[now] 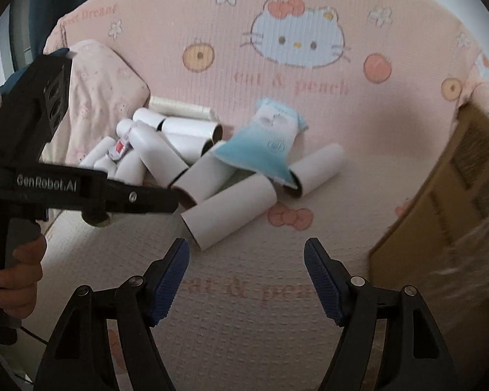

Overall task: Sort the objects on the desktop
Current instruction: 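Move both grippers back from the box to the tube pile, then grasp a white tube with the left gripper while the right gripper grasps another tube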

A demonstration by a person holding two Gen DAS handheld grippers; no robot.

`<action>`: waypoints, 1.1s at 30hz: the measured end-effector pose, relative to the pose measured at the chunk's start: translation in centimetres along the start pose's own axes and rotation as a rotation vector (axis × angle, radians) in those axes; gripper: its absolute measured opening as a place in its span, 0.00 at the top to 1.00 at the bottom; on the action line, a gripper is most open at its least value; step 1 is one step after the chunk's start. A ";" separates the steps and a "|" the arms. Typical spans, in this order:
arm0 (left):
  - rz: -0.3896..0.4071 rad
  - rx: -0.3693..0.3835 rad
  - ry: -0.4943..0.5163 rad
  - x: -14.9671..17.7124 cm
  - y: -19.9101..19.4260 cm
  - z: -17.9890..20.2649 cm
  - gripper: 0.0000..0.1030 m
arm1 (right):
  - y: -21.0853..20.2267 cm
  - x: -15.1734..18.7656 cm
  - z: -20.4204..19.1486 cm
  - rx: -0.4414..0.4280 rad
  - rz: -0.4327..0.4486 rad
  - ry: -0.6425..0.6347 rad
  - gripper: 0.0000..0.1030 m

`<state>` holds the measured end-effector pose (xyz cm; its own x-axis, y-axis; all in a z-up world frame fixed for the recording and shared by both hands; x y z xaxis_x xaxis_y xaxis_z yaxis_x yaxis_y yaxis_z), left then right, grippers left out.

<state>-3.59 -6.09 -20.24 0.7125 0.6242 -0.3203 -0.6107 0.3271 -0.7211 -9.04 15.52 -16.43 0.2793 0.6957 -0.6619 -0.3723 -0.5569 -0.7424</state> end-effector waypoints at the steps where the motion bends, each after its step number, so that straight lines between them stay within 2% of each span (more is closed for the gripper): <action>1: 0.003 -0.001 0.007 -0.3 0.3 0.0 0.45 | 0.5 0.1 0.0 -0.003 -0.010 -0.001 0.31; 5: -0.017 -0.010 0.030 -1.1 2.1 0.1 0.47 | 2.4 0.6 -0.1 -0.023 -0.043 0.008 0.31; 7: -0.033 -0.024 0.032 -1.3 2.9 0.0 0.58 | 3.1 0.7 -0.1 -0.030 -0.053 0.017 0.31; 8: -0.035 -0.025 0.033 -1.4 3.2 0.0 0.59 | 3.3 0.8 -0.2 -0.033 -0.055 0.021 0.31; 17: -0.104 -0.030 0.032 -1.2 4.6 0.0 0.60 | 4.3 1.2 -0.5 -0.067 -0.064 0.058 0.31; 25: -0.189 0.050 0.021 0.0 5.0 0.7 0.60 | 4.4 1.6 -1.4 -0.041 -0.067 0.003 0.31; 28: -0.218 0.102 -0.010 0.2 5.3 0.7 0.61 | 4.4 1.8 -1.3 -0.033 -0.065 -0.006 0.31; 30: -0.241 0.145 -0.040 0.3 5.5 0.7 0.65 | 4.3 1.9 -1.2 -0.027 -0.060 -0.009 0.31; 33: -0.262 0.169 -0.071 0.4 6.1 0.7 0.69 | 4.6 2.0 -0.9 -0.015 -0.064 -0.004 0.31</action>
<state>-7.32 -3.37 -24.35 0.8310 0.5491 -0.0897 -0.4627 0.5925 -0.6594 -9.39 13.87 -21.26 0.2986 0.7317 -0.6127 -0.3409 -0.5179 -0.7846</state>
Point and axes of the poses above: each gripper's, at about its wrist camera, not at the fingertips, and y roughly the way its jaws point, z to its right, x to its underside, the point moved 3 cm from there along y, roughly the way its jaws point, and after that the axes turned 7 degrees about -y, right-handed, at the moved point
